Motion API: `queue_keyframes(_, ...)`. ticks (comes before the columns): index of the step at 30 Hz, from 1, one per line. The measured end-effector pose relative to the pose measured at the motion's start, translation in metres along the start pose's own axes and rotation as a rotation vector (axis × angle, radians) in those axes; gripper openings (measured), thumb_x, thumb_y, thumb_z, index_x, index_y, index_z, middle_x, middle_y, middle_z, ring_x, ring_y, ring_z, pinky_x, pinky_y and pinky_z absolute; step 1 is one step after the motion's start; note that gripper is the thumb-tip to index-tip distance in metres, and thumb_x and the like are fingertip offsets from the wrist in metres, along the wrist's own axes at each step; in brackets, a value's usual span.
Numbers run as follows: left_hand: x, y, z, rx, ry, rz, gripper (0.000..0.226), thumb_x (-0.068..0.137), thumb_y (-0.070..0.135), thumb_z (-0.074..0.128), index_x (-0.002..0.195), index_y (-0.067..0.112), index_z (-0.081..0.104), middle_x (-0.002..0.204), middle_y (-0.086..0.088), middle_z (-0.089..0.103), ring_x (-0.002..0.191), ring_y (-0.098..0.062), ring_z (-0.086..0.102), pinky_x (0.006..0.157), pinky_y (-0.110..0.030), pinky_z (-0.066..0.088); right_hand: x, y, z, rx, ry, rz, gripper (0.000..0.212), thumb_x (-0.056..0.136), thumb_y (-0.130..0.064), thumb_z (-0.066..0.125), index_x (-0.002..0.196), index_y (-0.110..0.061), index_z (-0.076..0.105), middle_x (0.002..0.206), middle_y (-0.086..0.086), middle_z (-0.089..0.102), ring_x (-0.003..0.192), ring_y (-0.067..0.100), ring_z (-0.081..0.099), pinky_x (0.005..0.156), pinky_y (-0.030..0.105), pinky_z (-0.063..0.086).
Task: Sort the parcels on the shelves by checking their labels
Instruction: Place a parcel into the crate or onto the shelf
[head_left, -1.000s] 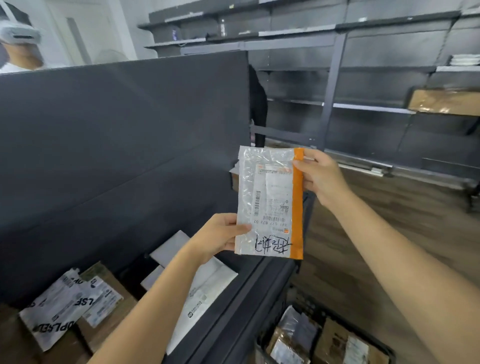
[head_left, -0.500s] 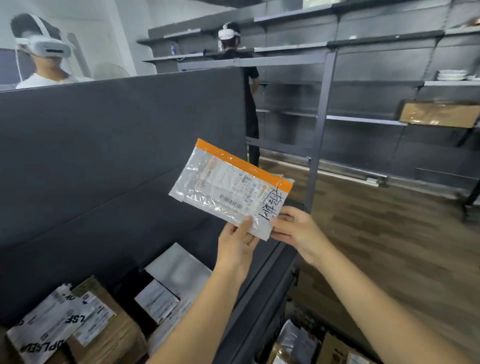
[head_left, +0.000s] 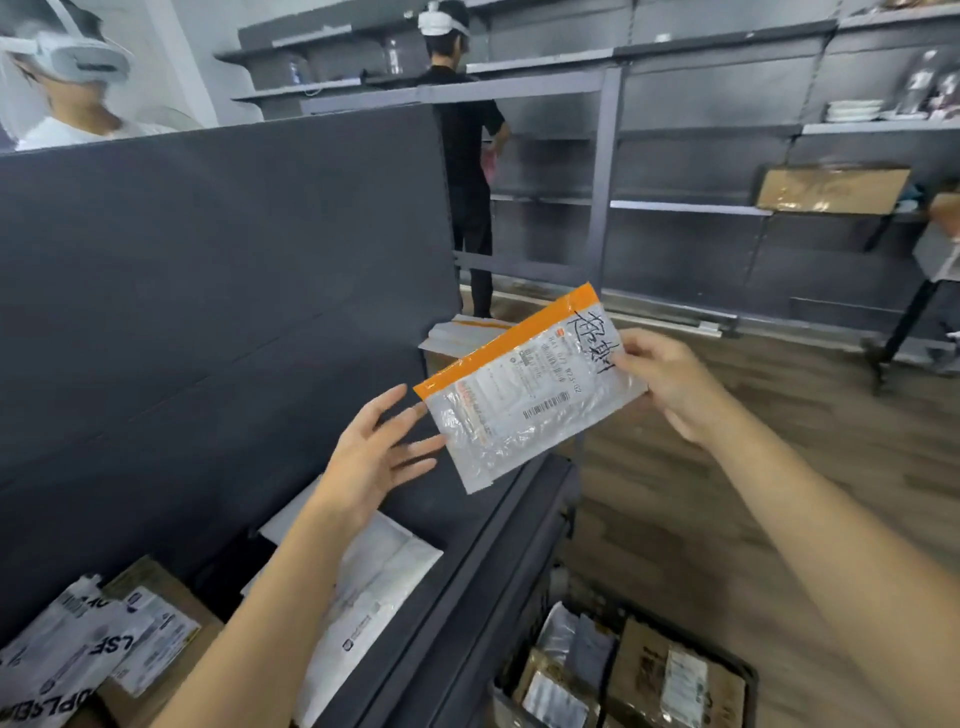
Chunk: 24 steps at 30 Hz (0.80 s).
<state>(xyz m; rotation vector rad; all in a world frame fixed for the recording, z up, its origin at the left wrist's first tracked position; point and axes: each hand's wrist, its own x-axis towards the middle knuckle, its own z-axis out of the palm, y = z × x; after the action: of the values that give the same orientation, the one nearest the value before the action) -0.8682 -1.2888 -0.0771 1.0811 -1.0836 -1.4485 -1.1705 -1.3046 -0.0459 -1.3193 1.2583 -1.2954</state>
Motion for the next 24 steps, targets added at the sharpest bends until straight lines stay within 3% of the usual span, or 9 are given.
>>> queue_keyframes(3, 0.009, -0.012, 0.025, 0.19, -0.033, -0.048, 0.043, 0.091, 0.02, 0.062, 0.126, 0.035, 0.043, 0.092, 0.002, 0.061, 0.058, -0.012, 0.049, 0.059, -0.025, 0.045, -0.004, -0.001, -0.015, -0.03, -0.047, -0.007, 0.025, 0.094, -0.004, 0.05, 0.094, -0.023, 0.066, 0.089, -0.009, 0.068, 0.077, 0.004, 0.064, 0.068, 0.019, 0.05)
queue_keyframes(5, 0.014, -0.025, 0.04, 0.23, -0.111, -0.091, 0.018, 0.091, 0.021, 0.062, 0.108, 0.02, 0.059, 0.077, 0.0, 0.05, 0.055, -0.01, 0.04, 0.054, -0.022, 0.039, -0.008, 0.001, -0.026, -0.044, -0.04, 0.003, 0.023, 0.094, -0.004, 0.051, 0.097, -0.022, 0.066, 0.09, -0.008, 0.067, 0.077, 0.003, 0.063, 0.066, 0.015, 0.049)
queue_keyframes(7, 0.014, -0.043, 0.054, 0.279, -0.171, -0.134, 0.008, 0.091, 0.022, 0.062, 0.089, 0.015, 0.062, 0.074, -0.002, 0.05, 0.055, -0.011, 0.042, 0.054, -0.02, 0.04, -0.013, 0.009, -0.037, 0.0, 0.049, 0.016, 0.021, 0.094, -0.006, 0.053, 0.106, -0.017, 0.065, 0.094, -0.006, 0.066, 0.08, 0.005, 0.063, 0.065, 0.014, 0.047)
queue_keyframes(10, 0.009, -0.083, 0.076, 0.195, -0.137, -0.208, 0.008, 0.092, 0.022, 0.06, 0.089, 0.016, 0.061, 0.071, -0.003, 0.06, 0.062, -0.016, 0.054, 0.064, -0.026, 0.047, -0.025, 0.042, -0.052, 0.188, 0.232, 0.143, 0.031, 0.092, -0.014, 0.058, 0.123, -0.018, 0.056, 0.104, 0.001, 0.065, 0.083, 0.012, 0.061, 0.06, 0.02, 0.05)
queue_keyframes(14, 0.001, -0.145, 0.102, 0.038, -0.045, -0.368, 0.01, 0.095, 0.02, 0.056, 0.085, 0.018, 0.058, 0.055, 0.004, 0.061, 0.061, -0.015, 0.061, 0.071, -0.029, 0.052, -0.062, 0.115, -0.054, 0.243, 0.156, 0.387, 0.038, 0.091, -0.008, 0.059, 0.127, -0.01, 0.049, 0.101, 0.004, 0.065, 0.086, 0.019, 0.064, 0.076, 0.033, 0.058)
queue_keyframes(18, -0.005, -0.207, 0.119, -0.004, -0.016, -0.515, 0.007, 0.096, 0.02, 0.055, 0.097, 0.015, 0.059, 0.062, 0.005, 0.068, 0.064, -0.015, 0.064, 0.072, -0.03, 0.056, -0.094, 0.189, -0.035, 0.122, 0.13, 0.602, 0.028, 0.091, -0.008, 0.06, 0.116, -0.019, 0.055, 0.106, -0.001, 0.067, 0.092, 0.013, 0.065, 0.071, 0.029, 0.054)
queue_keyframes(21, -0.003, -0.252, 0.118, 0.062, 0.034, -0.622, 0.007, 0.094, 0.019, 0.057, 0.094, 0.013, 0.061, 0.067, -0.001, 0.066, 0.064, -0.017, 0.062, 0.069, -0.03, 0.054, -0.106, 0.246, -0.025, 0.08, 0.233, 0.724, 0.029, 0.09, -0.001, 0.057, 0.115, -0.015, 0.06, 0.098, 0.001, 0.068, 0.091, 0.021, 0.066, 0.079, 0.041, 0.054)
queue_keyframes(24, 0.011, -0.302, 0.108, 0.223, 0.044, -0.698, 0.005, 0.093, 0.014, 0.058, 0.089, 0.011, 0.06, 0.075, -0.008, 0.057, 0.06, -0.016, 0.054, 0.059, -0.024, 0.046, -0.117, 0.307, -0.02, 0.066, 0.281, 0.818, 0.027, 0.088, -0.003, 0.058, 0.112, -0.014, 0.062, 0.095, 0.004, 0.069, 0.085, 0.023, 0.063, 0.071, 0.034, 0.044)
